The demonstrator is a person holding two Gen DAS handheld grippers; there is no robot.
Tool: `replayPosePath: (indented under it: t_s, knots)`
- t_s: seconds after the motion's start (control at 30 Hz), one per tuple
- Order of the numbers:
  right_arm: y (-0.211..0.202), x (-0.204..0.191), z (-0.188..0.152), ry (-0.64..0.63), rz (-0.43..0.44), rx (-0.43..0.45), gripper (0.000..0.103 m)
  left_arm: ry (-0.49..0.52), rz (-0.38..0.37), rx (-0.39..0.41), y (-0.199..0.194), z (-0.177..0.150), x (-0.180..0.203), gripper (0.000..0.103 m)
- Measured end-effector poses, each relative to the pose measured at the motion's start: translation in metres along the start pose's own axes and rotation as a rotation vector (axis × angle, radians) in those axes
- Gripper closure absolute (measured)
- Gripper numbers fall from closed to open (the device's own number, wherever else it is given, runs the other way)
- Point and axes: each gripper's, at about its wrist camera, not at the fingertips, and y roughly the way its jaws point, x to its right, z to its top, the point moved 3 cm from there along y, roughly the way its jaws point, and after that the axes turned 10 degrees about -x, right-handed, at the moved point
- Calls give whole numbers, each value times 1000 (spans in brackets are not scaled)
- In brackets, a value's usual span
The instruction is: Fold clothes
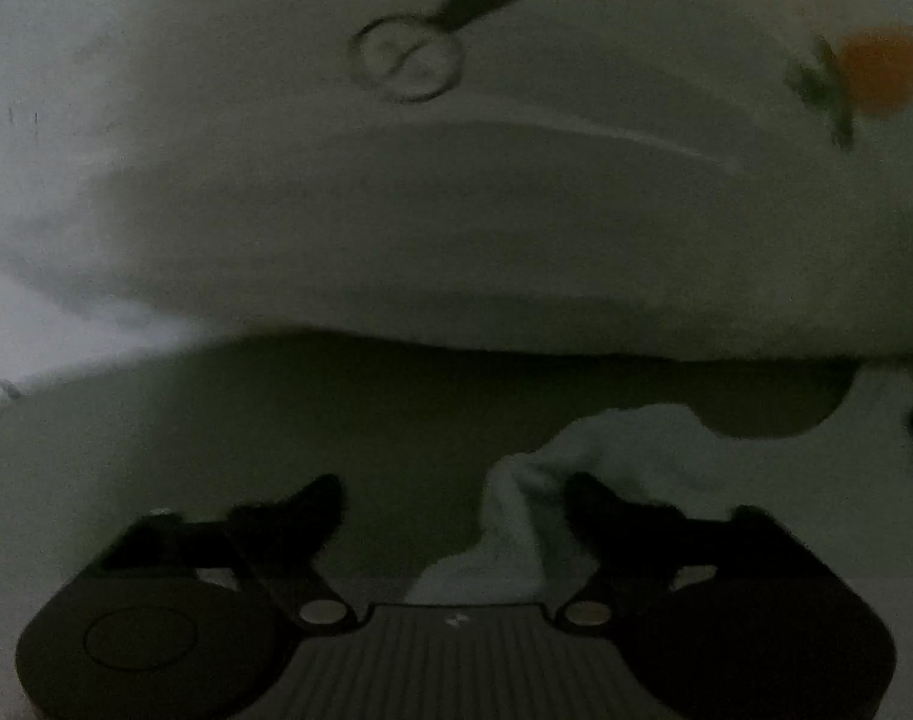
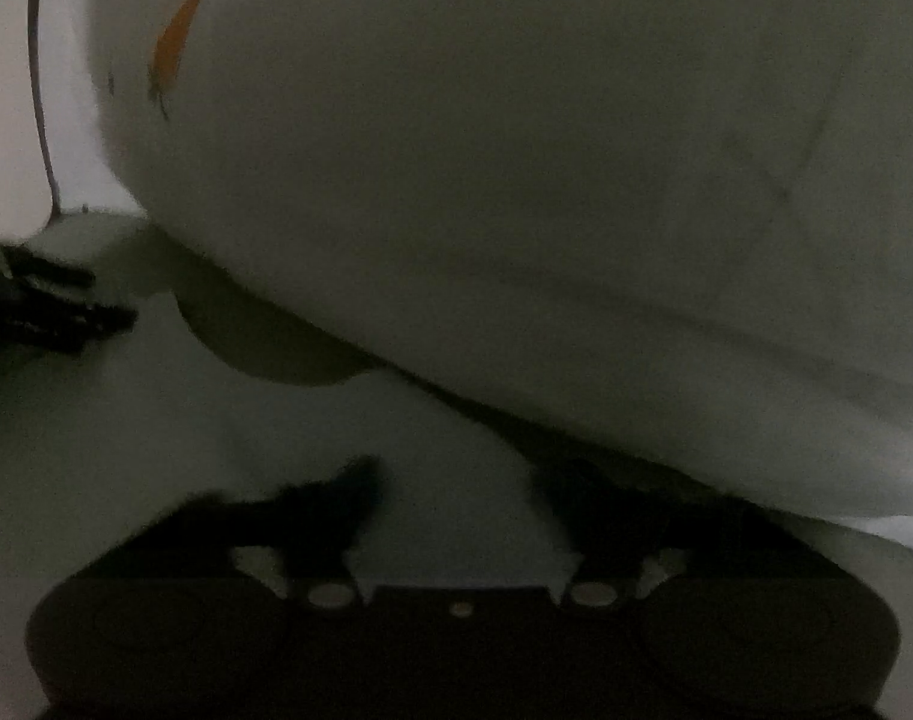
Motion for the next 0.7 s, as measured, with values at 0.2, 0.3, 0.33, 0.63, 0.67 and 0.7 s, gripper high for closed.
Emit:
replayPosePath:
  t_s: [0.2,0.3,0.33,0.63,0.67,0.7]
  knots:
    - [-14,-41,-3,-147,-240,86,103,133,43,71,-5,-7,40,99]
    - [-13,-47,3,-183,-365,136,103,85,84,85,2,5,41,99]
    - [-8,-47,7,-198,-414,144,103,68,92,87,6,11,40,99]
    - [-1,18,34,59,-234,114,89,21,121,91,28,32,42,99]
    - [-3,18,33,76,-142,103,74,18,121,93,29,32,43,99]
    - [-4,18,32,92,-51,91,37,18,122,95,29,32,44,99]
